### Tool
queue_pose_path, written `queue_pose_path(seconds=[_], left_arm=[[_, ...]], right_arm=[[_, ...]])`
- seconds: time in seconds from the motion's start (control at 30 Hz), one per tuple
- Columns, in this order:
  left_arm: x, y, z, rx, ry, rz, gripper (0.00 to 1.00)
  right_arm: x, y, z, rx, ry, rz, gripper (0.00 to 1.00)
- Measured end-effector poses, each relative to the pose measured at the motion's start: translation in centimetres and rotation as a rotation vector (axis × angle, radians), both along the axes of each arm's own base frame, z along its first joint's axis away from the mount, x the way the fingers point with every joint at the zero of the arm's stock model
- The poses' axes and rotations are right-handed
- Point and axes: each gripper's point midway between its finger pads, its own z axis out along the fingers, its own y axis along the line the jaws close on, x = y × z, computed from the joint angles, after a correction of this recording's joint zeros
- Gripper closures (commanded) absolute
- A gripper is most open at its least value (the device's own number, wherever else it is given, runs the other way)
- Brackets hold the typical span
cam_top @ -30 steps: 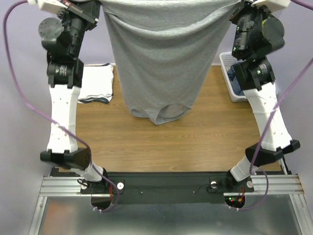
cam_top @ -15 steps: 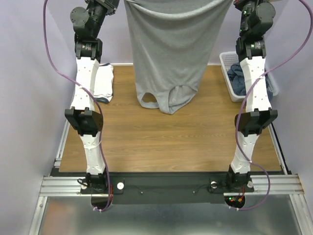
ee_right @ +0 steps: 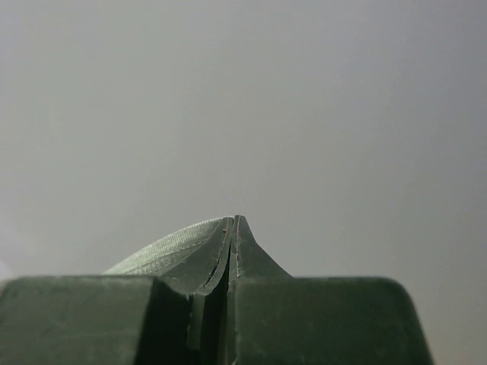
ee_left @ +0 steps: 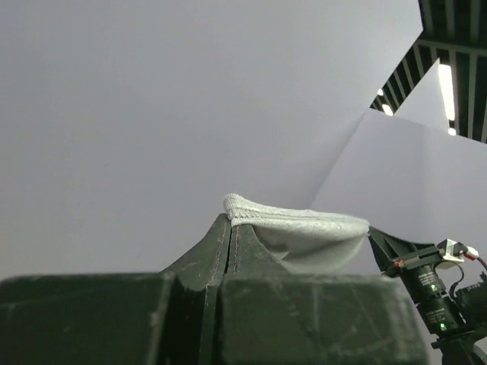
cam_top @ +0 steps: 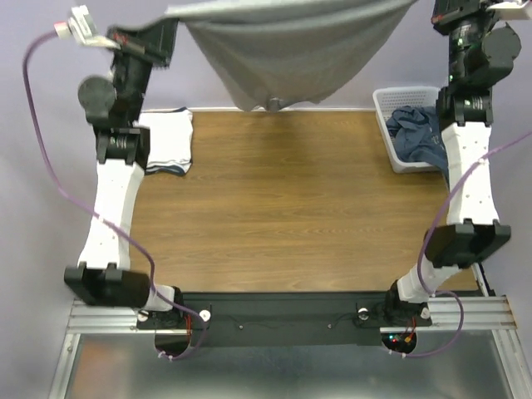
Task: Fold and stack the tank tops
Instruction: Flatten the tank top out
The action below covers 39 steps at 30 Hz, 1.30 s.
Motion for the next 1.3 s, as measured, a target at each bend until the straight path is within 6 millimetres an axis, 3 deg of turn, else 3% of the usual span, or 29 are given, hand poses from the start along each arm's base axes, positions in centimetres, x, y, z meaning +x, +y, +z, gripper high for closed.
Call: queue_pose_path(seconds=[0.07,0.1,0.13,0.2,0.27,0.3,0.33,0.37,0.43,0.47,0.5,0.53,0.6,0.67,0.7,0.8,0.93,1.17,1.3], left_arm=[[-1.4,0.3,-3.1,-0.028,0.060,0.001,1.00],[-2.4,0.2,-5.8,-0.041,0.118,0.000,1.00],[-2.6,0.1,-8.0,-0.050,0.165,-0.002,1.00],[-2.7,-0.6,-15.1,-0.059,0.325,0.000,1.00],[-3.5,-2.3,-24.7,-0.033,0.533,-0.021,1.00],[-4.1,-3.1,-30.5,-0.009,0.667,-0.028,1.00],[-4.9,-3.6,-34.6,0.010,0.759,-0.036,1.00],[-6.4,-4.2,-40.5,0.040,0.898,-0.046,1.00],[-10.2,-4.5,-49.6,0.090,1.124,-0.052,1.00],[-12.1,-4.4,-52.7,0.108,1.209,-0.052,1.00],[-14.3,-4.2,-55.8,0.134,1.300,-0.052,1.00],[-15.8,-4.1,-57.6,0.152,1.353,-0.055,1.00],[-17.2,-4.2,-59.0,0.176,1.395,-0.061,1.00],[-17.6,-4.4,-59.2,0.190,1.401,-0.064,0.99],[-17.6,-4.5,-59.2,0.199,1.395,-0.067,0.94],[-17.8,-4.9,-59.4,0.244,1.400,-0.078,0.84],[-17.7,-5.3,-58.8,0.317,1.381,-0.090,0.77],[-16.3,-5.2,-56.0,0.383,1.303,-0.068,0.73],[-16.4,-5.1,-56.0,0.404,1.304,-0.067,0.72]], right_arm=[[-0.9,1.0,-2.4,-0.012,0.065,0.047,0.99],[-1.7,1.7,-3.9,-0.015,0.100,0.073,0.99],[-2.2,2.2,-6.9,-0.016,0.161,0.101,0.99],[-3.1,2.8,-12.7,-0.010,0.285,0.134,0.99],[-4.5,3.4,-22.0,0.012,0.470,0.168,0.99],[-4.9,3.6,-25.7,0.021,0.544,0.180,0.99],[-5.8,4.0,-31.0,0.038,0.648,0.196,0.99],[-6.7,4.2,-35.3,0.054,0.741,0.207,0.99],[-9.4,4.8,-44.4,0.092,0.958,0.237,0.99],[-11.1,5.1,-48.3,0.111,1.051,0.249,0.99],[-12.3,5.3,-50.5,0.124,1.108,0.255,0.99],[-13.9,5.5,-53.1,0.141,1.178,0.263,0.99],[-16.5,5.9,-56.3,0.162,1.269,0.275,0.99],[-17.4,6.1,-57.3,0.168,1.297,0.280,0.99],[-17.6,6.1,-57.4,0.168,1.301,0.280,0.99],[-17.6,6.0,-57.1,0.160,1.288,0.280,0.99],[-17.5,6.0,-56.9,0.147,1.275,0.280,0.99],[-17.6,6.0,-56.6,0.128,1.268,0.284,0.99],[-17.1,6.1,-54.5,0.104,1.209,0.292,0.99]])
